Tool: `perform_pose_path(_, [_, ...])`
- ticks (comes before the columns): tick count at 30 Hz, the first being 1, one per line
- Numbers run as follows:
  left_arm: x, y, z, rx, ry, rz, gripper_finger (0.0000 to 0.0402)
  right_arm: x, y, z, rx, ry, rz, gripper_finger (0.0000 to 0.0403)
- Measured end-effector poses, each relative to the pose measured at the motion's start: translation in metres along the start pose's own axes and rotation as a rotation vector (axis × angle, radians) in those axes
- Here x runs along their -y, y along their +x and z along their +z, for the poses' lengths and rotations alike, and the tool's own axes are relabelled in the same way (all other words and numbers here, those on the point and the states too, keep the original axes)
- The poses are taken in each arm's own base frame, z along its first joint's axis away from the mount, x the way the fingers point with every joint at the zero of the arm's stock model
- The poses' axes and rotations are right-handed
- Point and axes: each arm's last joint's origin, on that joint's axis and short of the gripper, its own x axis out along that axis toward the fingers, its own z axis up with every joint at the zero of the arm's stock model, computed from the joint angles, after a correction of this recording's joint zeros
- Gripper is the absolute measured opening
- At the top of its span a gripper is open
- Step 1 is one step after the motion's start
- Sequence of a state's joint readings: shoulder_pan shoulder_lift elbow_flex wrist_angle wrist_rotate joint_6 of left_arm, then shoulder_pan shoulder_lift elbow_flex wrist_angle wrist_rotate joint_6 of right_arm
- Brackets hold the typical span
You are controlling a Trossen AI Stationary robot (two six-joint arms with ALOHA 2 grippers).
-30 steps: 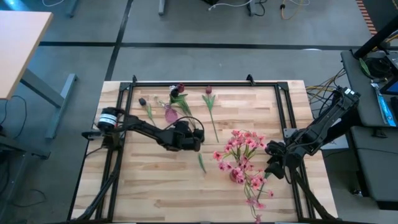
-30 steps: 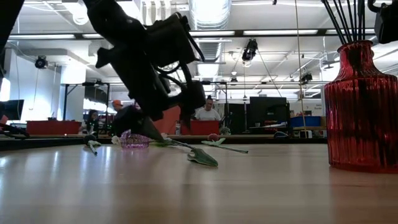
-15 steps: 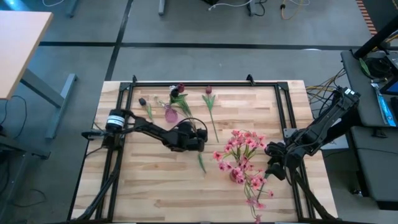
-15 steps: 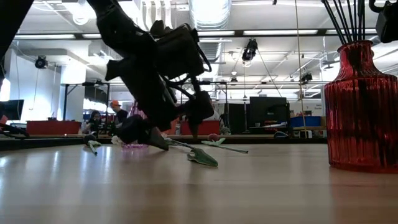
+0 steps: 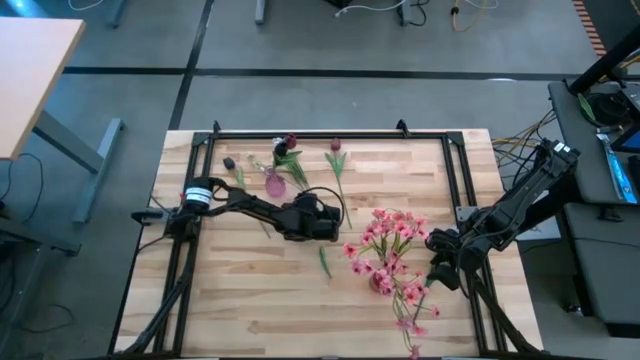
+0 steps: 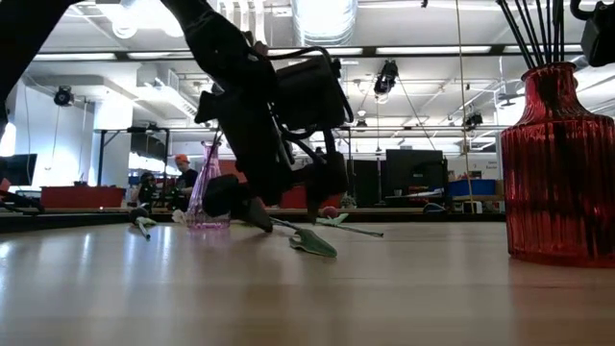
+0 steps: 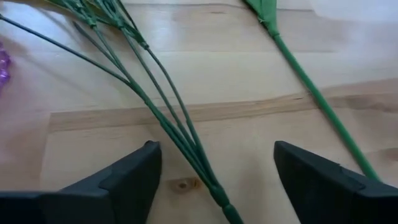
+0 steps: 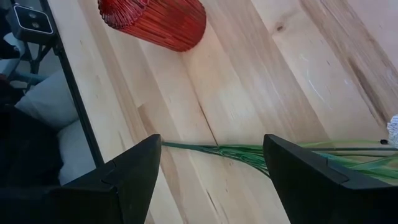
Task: Sort flowers into vase by color
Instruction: Put the top white flowers into the red vase
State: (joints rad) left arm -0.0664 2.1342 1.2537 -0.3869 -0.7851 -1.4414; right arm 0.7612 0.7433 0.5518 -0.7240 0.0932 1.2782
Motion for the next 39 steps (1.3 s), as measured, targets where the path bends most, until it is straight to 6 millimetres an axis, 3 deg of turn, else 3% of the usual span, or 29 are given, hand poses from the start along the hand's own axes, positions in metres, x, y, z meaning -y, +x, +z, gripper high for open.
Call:
perform_pose_path(10, [0.001,-0.002,0.002,-0.001,0.011,0.031,0.0091,0.000,0.000,0.000,0.000,0.000,0.000,0.0274])
perform_pose_path(15, [0.002,-0.002,0.002,-0.008,0.006,0.025,0.0016,0.000,0.000,0.000,0.000,0.000,0.000,0.0274])
perform_pose_path(25, [0.005,-0.014,0.003,-0.010,0.008,-0.008,0.0006,0.000,0.000,0.000,0.001,0.000,0.000,0.0274])
perform_pose_path(31, [0.010,-0.052,0.015,0.063,0.038,-0.079,0.0003,0.000,0.000,0.000,0.010,-0.028,-0.002,0.0274])
perform_pose_path(39, [0.006,-0.120,0.051,0.159,0.115,-0.195,0.0002,0.000,0.000,0.000,0.012,-0.031,-0.001,0.0274])
